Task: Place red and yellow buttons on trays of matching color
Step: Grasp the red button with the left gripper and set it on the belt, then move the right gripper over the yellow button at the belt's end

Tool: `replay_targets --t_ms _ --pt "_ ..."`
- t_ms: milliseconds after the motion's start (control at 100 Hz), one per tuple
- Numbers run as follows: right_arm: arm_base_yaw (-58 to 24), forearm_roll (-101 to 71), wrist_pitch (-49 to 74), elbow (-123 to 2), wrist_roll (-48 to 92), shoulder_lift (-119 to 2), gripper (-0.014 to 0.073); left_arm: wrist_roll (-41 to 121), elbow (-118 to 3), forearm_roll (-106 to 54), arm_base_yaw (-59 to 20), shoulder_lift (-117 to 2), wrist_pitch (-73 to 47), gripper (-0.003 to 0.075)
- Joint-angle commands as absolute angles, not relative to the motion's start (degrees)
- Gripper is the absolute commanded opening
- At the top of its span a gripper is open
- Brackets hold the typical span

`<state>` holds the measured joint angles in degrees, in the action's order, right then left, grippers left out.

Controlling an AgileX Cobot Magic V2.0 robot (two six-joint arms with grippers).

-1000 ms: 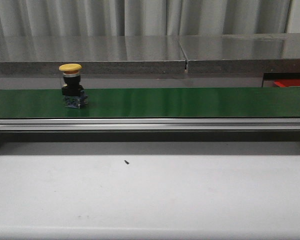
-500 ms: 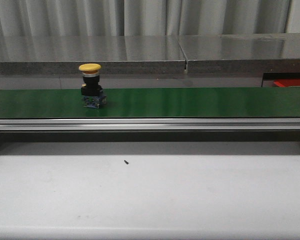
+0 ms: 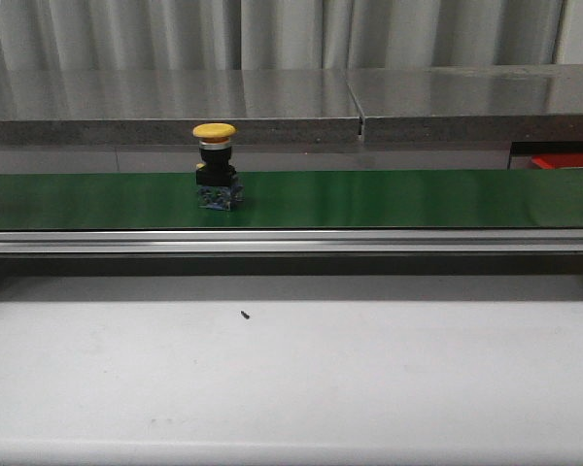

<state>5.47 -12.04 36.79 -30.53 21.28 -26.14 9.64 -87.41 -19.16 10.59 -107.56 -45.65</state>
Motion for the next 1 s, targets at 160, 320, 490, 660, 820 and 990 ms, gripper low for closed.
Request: replay_targets --t_ms 160,320,490,660,820,990 --pt "5.45 -12.25 33.08 -32.1 21.26 -26.35 -0.0098 9.56 -89.06 -20.77 10.14 -103.34 -44.38 0.0625" --pt "5.45 -12.25 33.08 -32.1 21.26 -26.35 -0.0098 10.27 -89.06 -20.86 8.96 -99.75 -43.32 0.0659" --pt "5.45 -12.25 33.08 -32.1 21.26 -26.35 -0.0098 13.3 -89.06 -20.99 6.14 -94.1 -43.35 0.0659" --pt "5.45 -11.83 32.71 -32.1 21.31 -26.35 -0.0098 15.56 -85.96 -20.99 2.75 -86.62 -43.01 0.0656" --pt "5.45 -11.83 32.76 -32.1 21.31 -26.35 -0.0098 16.0 -76.52 -20.99 -0.55 -76.52 -37.88 0.0629" --pt "5.45 -11.83 32.76 -32.1 21.31 -26.35 -0.0098 16.0 -62.47 -20.99 -3.13 -63.49 -28.89 0.0627"
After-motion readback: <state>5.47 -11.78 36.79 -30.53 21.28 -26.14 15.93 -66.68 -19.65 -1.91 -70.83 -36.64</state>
